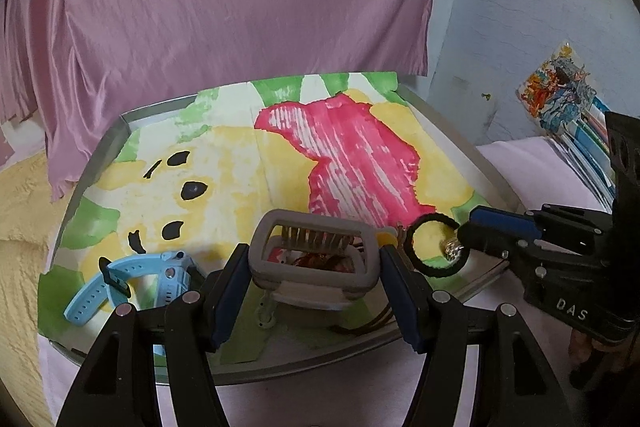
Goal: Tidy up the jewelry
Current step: 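Lower both items into the tray and open both tools, then pull both tools back out of the tray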
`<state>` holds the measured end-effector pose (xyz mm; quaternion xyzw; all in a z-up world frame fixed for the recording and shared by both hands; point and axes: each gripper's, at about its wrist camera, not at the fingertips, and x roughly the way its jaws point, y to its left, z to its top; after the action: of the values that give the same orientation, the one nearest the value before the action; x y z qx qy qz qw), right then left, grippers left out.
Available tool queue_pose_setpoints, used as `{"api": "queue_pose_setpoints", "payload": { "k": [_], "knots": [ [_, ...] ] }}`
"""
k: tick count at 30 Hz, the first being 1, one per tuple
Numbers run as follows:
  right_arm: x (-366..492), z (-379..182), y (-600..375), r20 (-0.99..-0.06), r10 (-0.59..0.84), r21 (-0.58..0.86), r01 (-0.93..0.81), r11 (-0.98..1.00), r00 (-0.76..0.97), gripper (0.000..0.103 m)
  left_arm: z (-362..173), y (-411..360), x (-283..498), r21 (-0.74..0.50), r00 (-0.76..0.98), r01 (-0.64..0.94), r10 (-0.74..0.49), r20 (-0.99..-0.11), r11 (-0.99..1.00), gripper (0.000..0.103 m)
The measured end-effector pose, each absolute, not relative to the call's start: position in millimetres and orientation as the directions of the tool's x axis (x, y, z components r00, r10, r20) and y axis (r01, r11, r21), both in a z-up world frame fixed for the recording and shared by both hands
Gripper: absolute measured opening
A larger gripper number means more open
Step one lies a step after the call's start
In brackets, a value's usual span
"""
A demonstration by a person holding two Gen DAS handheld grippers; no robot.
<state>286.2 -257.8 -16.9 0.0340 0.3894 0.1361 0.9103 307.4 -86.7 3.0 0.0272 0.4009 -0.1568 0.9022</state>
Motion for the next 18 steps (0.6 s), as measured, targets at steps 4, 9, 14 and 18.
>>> {"api": "queue_pose_setpoints", "payload": {
  "k": [4,9,14,18],
  "knots": [
    [277.9,-9.8,-261.9,-0.672,0.268,0.171,-0.207,0.963,0.69,0.031,10.7,-82.8,301.1,-0.096,0.655,0.305,-0.282,-0.701,0.947,0.067],
    [255.8,8.4,-271.7,-0.587,0.255,0.193,-0.173,0.966,0.768,0.045,25.8,-68.2,281.8,-0.14,0.712,0.271,-0.296,-0.637,0.952,0.073],
    [224.9,22.5,-273.0,-0.506,0.254,0.208,-0.168,0.963,0.824,0.058,37.5,-51.6,254.3,-0.168,0.77,0.233,-0.287,-0.57,0.958,0.081],
    [197.4,30.5,-268.0,-0.448,0.24,0.206,-0.162,0.965,0.861,0.079,41.2,-37.2,228.8,-0.185,0.8,0.209,-0.277,-0.533,0.96,0.092]
  ]
}}
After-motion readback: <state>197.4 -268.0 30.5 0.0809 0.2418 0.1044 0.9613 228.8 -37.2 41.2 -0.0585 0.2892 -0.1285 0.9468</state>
